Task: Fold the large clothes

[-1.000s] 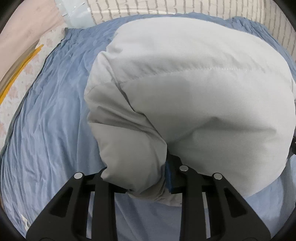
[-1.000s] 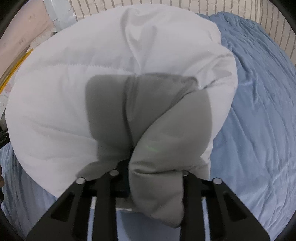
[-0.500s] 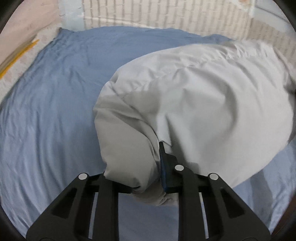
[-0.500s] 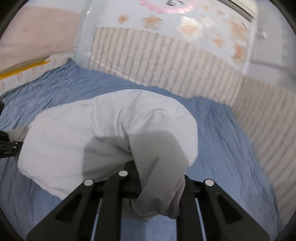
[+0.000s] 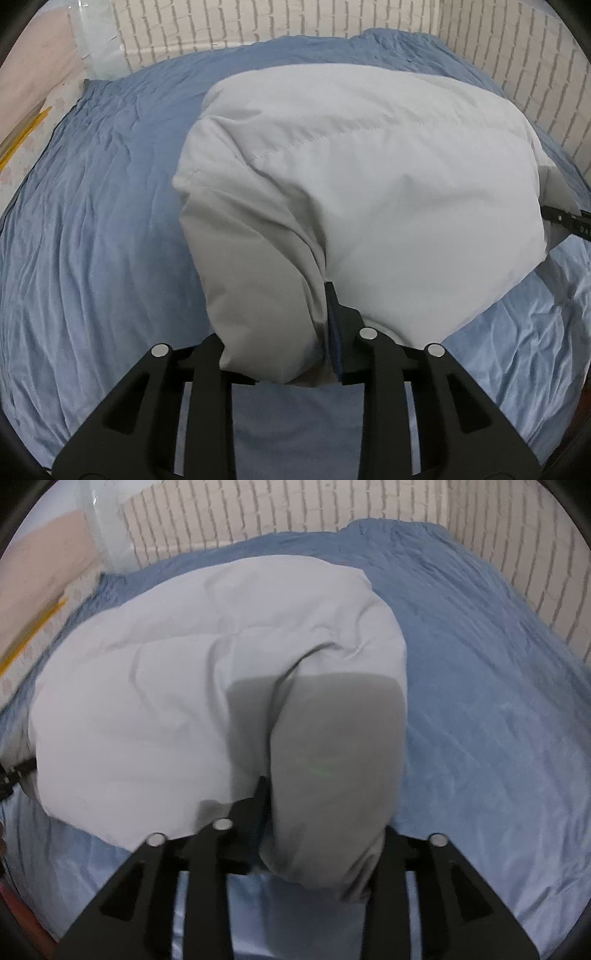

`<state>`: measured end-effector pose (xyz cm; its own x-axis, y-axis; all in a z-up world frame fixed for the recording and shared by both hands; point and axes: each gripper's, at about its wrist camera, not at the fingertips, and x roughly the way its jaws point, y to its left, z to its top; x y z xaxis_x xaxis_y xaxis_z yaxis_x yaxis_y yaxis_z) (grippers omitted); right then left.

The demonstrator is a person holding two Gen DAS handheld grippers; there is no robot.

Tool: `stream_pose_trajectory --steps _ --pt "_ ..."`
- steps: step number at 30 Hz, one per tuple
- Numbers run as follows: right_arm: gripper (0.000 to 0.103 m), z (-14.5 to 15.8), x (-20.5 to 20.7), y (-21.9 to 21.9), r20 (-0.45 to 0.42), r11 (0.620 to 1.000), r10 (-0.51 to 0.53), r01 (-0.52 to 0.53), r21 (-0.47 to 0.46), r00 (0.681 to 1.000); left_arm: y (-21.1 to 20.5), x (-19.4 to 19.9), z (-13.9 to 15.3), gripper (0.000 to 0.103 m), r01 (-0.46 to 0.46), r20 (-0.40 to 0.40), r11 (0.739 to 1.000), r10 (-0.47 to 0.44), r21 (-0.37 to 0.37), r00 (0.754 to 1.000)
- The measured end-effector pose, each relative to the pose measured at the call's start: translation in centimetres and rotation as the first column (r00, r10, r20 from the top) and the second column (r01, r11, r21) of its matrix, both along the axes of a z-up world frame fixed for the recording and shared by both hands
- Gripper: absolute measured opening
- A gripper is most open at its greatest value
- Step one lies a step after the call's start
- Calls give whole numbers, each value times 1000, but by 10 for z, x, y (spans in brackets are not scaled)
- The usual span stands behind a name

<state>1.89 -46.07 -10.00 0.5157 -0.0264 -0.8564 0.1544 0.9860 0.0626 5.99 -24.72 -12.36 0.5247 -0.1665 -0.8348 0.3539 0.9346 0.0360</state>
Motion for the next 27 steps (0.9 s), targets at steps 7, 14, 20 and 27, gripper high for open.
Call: stream_pose_trajectory --steps 7,14,20,27 --pt "51 6 -21 -6 -3 999 -14 14 45 1000 27 -4 24 51 -37 46 999 35 33 998" --pt "59 -9 -20 -22 -43 995 -23 27 91 999 38 -12 22 61 -47 55 997 44 57 998" --pt "59 -9 -24 -35 -43 986 -39 45 160 998 53 -15 13 74 -64 53 996 60 65 997" --pt "95 -13 -8 -40 -68 996 -78 81 42 995 68 -22 7 78 -78 57 993 73 86 996"
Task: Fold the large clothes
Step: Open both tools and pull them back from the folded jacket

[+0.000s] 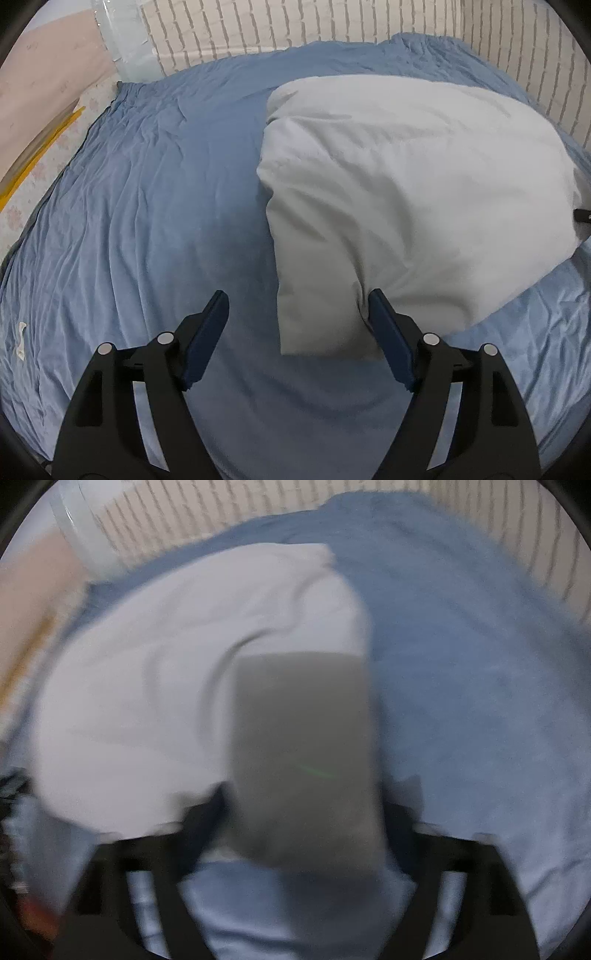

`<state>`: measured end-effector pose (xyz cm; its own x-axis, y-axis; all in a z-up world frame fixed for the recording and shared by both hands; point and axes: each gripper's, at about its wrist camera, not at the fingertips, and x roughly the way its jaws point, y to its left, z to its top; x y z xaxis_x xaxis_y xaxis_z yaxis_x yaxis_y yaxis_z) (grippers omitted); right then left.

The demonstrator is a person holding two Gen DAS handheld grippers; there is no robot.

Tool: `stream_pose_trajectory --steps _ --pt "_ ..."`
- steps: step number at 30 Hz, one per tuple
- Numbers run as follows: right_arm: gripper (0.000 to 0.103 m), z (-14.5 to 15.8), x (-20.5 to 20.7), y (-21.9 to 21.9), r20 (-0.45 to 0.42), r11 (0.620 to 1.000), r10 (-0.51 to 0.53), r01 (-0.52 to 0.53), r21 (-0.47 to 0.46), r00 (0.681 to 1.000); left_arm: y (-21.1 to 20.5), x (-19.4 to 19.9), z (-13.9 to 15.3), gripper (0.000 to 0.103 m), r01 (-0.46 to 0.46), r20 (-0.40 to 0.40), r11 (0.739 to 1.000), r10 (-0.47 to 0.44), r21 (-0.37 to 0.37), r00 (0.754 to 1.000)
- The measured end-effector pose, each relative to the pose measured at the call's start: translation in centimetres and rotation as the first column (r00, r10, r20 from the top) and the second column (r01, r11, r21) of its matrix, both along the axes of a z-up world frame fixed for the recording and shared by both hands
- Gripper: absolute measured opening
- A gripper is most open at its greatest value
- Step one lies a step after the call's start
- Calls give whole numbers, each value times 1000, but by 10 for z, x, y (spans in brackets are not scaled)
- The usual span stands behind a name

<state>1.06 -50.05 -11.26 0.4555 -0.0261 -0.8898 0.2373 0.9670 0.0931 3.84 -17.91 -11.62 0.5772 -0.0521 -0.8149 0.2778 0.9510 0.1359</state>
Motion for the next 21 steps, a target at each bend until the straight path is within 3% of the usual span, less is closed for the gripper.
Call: stream_pose_trajectory --steps 4,7,9,11,12,14,16,17,20,21 --pt "94 1 6 -4 9 1000 6 -6 -17 1000 -4 6 -5 76 -10 -10 1000 10 -3 1000" --pt "90 16 -2 -2 52 996 -19 23 -82 998 0 -1 2 64 -3 2 1000 3 -12 1000" --pt "67 18 -7 2 56 993 -6 13 -116 998 9 -4 4 49 -6 0 1000 6 -7 1000" --pt "37 16 -9 5 48 993 -20 25 -117 999 16 -4 4 39 -15 -19 1000 14 -25 1000" --pt "32 16 -10 6 54 989 -34 42 -142 998 22 -5 4 34 -27 -22 999 26 -29 999" --pt "3 14 -9 6 57 965 -94 106 -241 994 32 -4 -1 30 -55 -31 998 55 -19 998" --pt "3 0 -3 -5 8 945 -146 142 -294 989 41 1 -9 19 -83 -62 996 81 -24 995" --pt "3 -13 0 -17 -33 962 -165 154 -228 986 42 6 -15 13 -90 -80 996 89 -18 993" --pt "5 -25 -4 -25 -60 958 -217 201 -203 974 46 9 -18 14 -107 -82 994 107 3 991" --pt "6 -21 -7 -22 -43 959 -220 207 -195 975 48 7 -13 21 -109 -67 994 109 2 992"
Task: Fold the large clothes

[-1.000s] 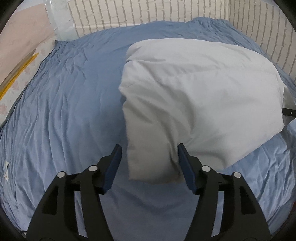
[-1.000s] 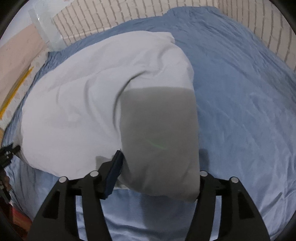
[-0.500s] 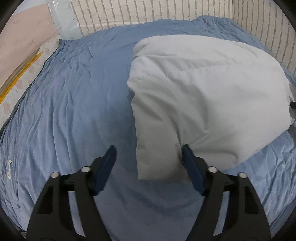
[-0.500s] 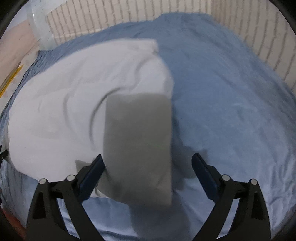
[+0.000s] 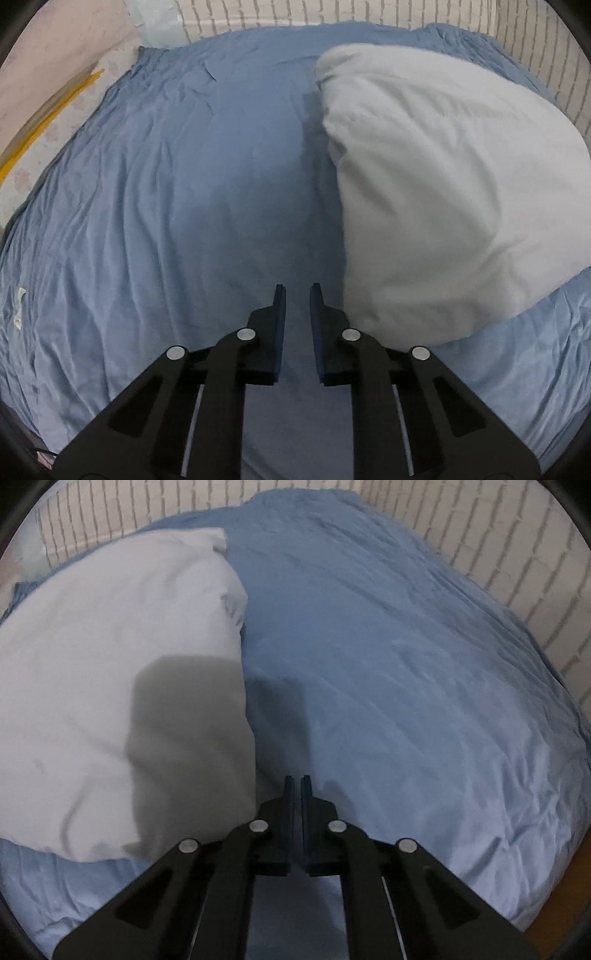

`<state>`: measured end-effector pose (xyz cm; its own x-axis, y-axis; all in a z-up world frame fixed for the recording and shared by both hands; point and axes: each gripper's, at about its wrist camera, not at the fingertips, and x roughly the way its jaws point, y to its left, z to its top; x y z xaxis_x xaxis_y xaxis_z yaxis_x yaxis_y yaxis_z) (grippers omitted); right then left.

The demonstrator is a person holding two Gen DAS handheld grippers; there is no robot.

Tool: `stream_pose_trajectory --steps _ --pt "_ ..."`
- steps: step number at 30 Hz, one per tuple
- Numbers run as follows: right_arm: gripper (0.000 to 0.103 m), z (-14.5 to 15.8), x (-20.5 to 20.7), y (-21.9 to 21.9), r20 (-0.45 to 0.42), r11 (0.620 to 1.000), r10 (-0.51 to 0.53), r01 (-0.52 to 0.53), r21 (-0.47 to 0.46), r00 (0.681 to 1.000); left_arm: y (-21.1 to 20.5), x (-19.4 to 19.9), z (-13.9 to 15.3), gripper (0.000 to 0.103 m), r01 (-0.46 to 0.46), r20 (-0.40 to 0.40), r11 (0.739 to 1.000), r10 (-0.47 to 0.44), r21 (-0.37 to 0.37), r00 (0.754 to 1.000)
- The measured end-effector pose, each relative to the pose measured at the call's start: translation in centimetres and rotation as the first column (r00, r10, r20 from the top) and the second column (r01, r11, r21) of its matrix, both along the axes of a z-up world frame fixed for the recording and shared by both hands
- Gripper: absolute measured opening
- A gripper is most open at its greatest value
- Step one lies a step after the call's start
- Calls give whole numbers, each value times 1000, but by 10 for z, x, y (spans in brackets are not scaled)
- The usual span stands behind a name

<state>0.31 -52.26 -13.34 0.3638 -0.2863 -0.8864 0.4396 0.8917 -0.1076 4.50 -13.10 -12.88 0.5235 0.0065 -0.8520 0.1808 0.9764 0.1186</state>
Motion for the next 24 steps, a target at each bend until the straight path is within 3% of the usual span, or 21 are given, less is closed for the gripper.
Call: stream_pose_trajectory --steps 1,3,4,5,6,7,13,16,19,24 --pt "6 6 -4 4 23 1000 -1 1 1 1000 1 -2 7 30 1 19 1000 -1 4 1000" --pt "10 22 -12 16 70 1000 -3 3 0 998 2 -6 21 80 -4 70 1000 3 23 998" --pt "25 31 -16 23 96 1000 -10 10 3 995 3 -11 32 87 -11 110 1000 8 29 994" --pt "53 37 -22 29 112 1000 -17 17 -1 994 5 -14 41 95 -10 136 1000 7 24 991" --pt "69 48 -24 40 143 1000 -9 8 5 990 6 -19 48 99 -3 148 1000 1 15 989" --pt "83 58 -26 52 186 1000 13 -16 17 982 2 -20 56 100 13 150 1000 -12 -6 989" --pt "100 90 -26 126 290 996 88 -94 7 953 -5 -39 75 100 82 137 994 -71 -79 988" --pt "101 97 -24 171 317 993 118 -119 -16 941 3 -57 82 100 103 160 993 -91 -64 983" --pt "101 100 -26 206 289 994 108 -105 -23 951 5 -65 89 100 110 177 994 -104 -25 979" --pt "101 102 -37 265 303 994 108 -106 -22 947 21 -64 106 100 124 176 989 -108 -83 979"
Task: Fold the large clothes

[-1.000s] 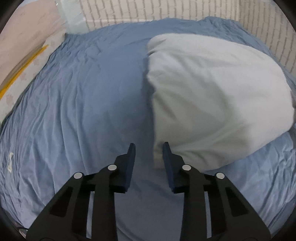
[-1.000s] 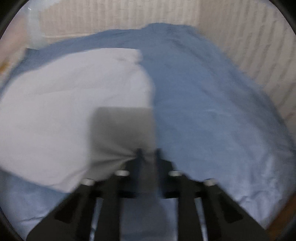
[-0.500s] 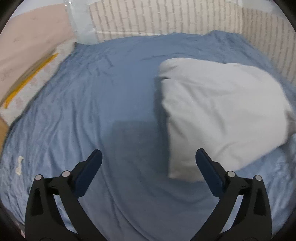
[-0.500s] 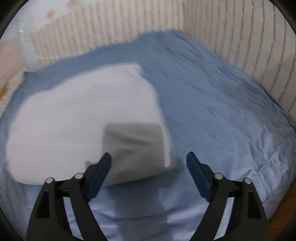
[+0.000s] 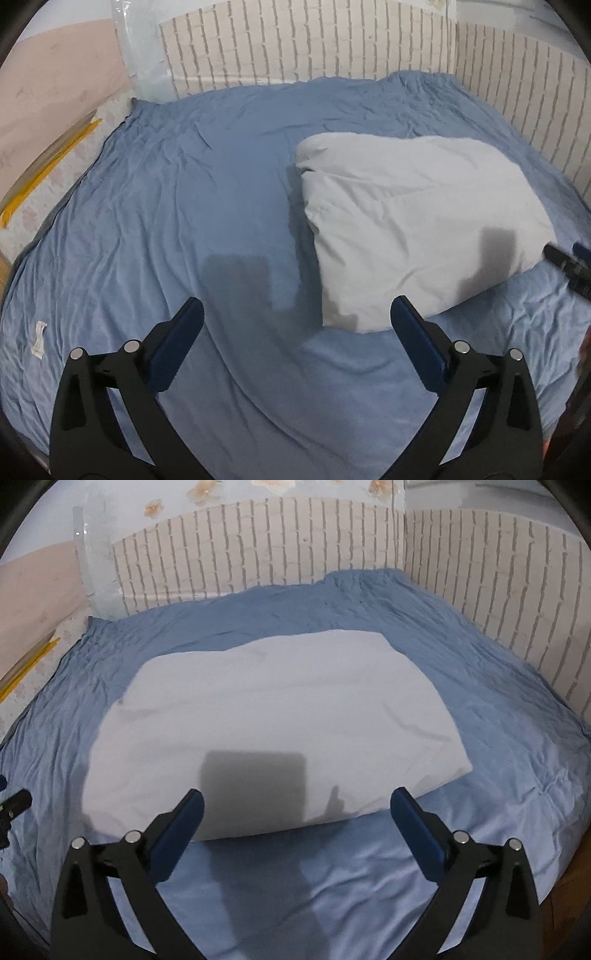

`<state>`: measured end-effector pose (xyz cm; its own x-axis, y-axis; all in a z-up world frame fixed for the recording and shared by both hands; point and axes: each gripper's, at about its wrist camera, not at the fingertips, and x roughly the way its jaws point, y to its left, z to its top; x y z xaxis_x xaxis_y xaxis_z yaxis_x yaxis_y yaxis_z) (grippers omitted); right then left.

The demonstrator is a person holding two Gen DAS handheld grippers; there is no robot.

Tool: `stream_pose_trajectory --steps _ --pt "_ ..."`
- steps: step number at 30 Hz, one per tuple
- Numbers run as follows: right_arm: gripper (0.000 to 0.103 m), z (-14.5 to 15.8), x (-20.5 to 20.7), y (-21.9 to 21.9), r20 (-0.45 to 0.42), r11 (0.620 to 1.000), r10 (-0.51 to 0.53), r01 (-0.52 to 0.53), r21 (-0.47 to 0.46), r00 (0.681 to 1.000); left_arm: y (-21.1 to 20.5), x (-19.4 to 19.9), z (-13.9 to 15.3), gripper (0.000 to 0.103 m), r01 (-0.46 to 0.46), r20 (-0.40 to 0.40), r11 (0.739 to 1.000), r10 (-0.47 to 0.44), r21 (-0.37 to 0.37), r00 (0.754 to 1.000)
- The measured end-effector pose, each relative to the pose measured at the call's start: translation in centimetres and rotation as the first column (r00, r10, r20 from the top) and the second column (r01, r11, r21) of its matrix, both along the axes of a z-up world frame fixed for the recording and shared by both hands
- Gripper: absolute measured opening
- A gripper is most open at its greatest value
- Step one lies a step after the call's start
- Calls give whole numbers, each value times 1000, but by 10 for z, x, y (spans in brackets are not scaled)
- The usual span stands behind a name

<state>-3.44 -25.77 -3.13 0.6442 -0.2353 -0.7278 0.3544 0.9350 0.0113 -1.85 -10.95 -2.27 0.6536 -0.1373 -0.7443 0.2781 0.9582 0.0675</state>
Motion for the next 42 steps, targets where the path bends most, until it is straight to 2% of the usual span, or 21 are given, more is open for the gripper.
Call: stream_pose_trajectory --steps 3,7,11,13,17,20,22,25,29,35,42 --pt "101 12 -6 31 18 998 35 -35 -43 999 5 -6 18 100 0 45 1000 1 -23 999" --pt "101 50 -4 59 32 990 67 -62 -125 997 17 -16 56 100 -52 120 996 60 -66 991" --pt "101 99 -6 77 78 983 140 -129 -127 987 22 -23 91 100 -78 155 994 90 -79 984" --pt "101 119 -10 82 109 981 164 -150 -126 980 23 -32 112 100 -84 206 993 99 -81 973" --pt "101 163 -11 91 139 977 159 -135 -164 977 21 -44 154 100 -84 299 991 110 -100 948" --pt "101 185 -10 101 181 973 132 -93 -210 975 22 -51 171 100 -88 317 990 119 -111 941" --pt "101 188 -12 106 188 973 111 -68 -222 976 25 -56 170 100 -108 318 987 142 -122 937" --pt "101 176 -14 112 187 978 84 -45 -205 979 32 -59 162 100 -142 296 979 180 -144 938" --pt "101 162 -11 118 168 980 104 -72 -184 980 31 -59 158 100 -182 319 977 210 -113 924" --pt "101 164 -13 121 179 978 107 -71 -195 978 26 -65 159 100 -171 339 979 198 -109 920" --pt "101 166 -17 119 182 974 90 -48 -222 979 24 -67 159 100 -141 333 982 175 -122 927"
